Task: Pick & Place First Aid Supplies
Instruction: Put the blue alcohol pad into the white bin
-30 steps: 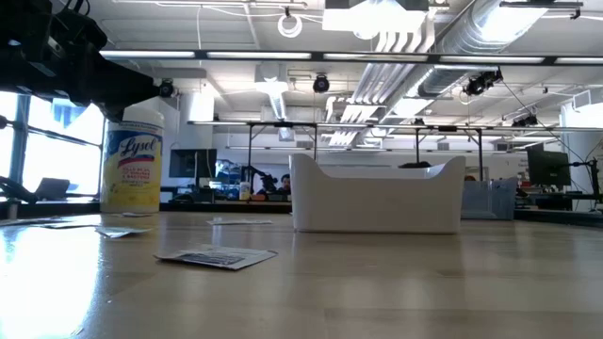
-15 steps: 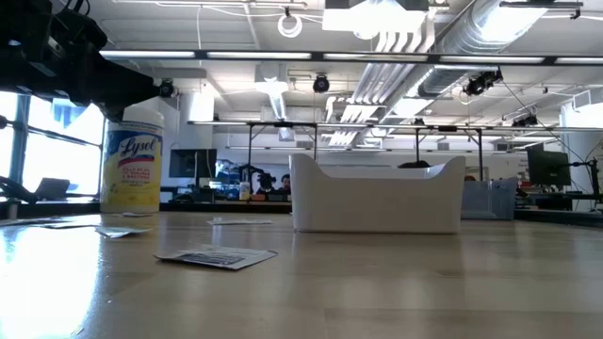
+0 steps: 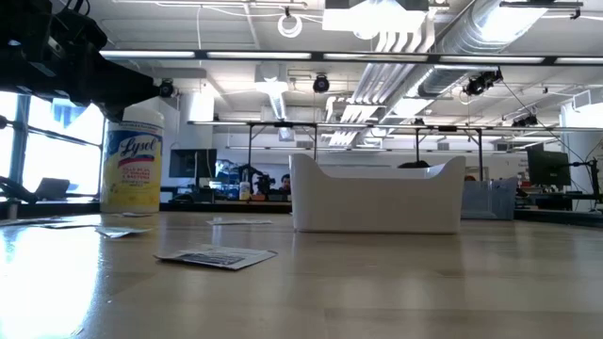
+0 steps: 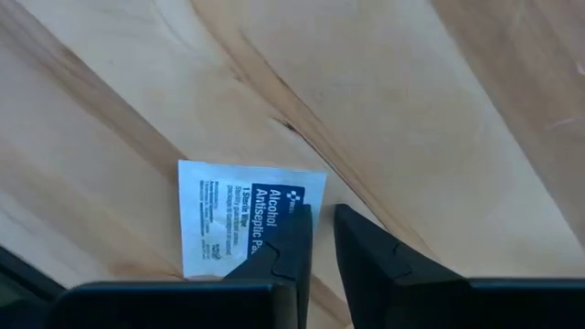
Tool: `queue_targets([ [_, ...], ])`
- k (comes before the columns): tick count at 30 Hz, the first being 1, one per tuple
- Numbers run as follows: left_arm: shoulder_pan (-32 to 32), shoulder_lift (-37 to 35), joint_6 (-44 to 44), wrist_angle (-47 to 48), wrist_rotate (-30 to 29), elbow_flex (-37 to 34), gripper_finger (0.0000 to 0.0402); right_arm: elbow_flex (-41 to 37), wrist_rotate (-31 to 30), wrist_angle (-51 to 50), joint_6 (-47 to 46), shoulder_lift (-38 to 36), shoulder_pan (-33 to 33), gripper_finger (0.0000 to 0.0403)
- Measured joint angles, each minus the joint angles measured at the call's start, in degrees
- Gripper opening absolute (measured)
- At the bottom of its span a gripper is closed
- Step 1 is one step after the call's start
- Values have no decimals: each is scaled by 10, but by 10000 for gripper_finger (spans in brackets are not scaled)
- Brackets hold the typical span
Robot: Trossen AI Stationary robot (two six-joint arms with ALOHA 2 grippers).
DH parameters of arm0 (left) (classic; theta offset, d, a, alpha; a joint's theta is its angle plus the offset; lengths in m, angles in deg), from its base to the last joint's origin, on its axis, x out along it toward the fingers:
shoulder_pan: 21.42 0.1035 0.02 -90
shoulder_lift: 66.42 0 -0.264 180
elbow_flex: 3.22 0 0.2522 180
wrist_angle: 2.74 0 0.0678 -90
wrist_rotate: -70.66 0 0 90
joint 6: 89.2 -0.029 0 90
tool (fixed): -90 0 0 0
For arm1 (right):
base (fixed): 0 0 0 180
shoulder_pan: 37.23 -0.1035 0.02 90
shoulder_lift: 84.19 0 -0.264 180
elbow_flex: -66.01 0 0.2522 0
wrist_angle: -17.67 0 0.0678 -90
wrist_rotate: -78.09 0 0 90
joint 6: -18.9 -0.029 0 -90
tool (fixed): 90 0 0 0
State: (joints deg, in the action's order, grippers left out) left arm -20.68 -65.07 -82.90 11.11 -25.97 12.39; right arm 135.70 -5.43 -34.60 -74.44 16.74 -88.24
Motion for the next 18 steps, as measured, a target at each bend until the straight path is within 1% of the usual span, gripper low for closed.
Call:
queue_targets([
  [4, 0, 0, 0, 0, 0, 0, 119, 40, -16, -58, 10, 3, -1, 54],
  [8, 0, 0, 0, 0, 0, 0, 119, 58, -30, -64, 15, 1, -1, 66],
  [15, 0, 0, 0, 0, -1, 0, 119, 36, -24, -65, 11, 1, -4, 66],
  [18, 0, 0, 0, 0, -1, 0, 119, 17, -4, -35, 0, 1, -6, 64],
])
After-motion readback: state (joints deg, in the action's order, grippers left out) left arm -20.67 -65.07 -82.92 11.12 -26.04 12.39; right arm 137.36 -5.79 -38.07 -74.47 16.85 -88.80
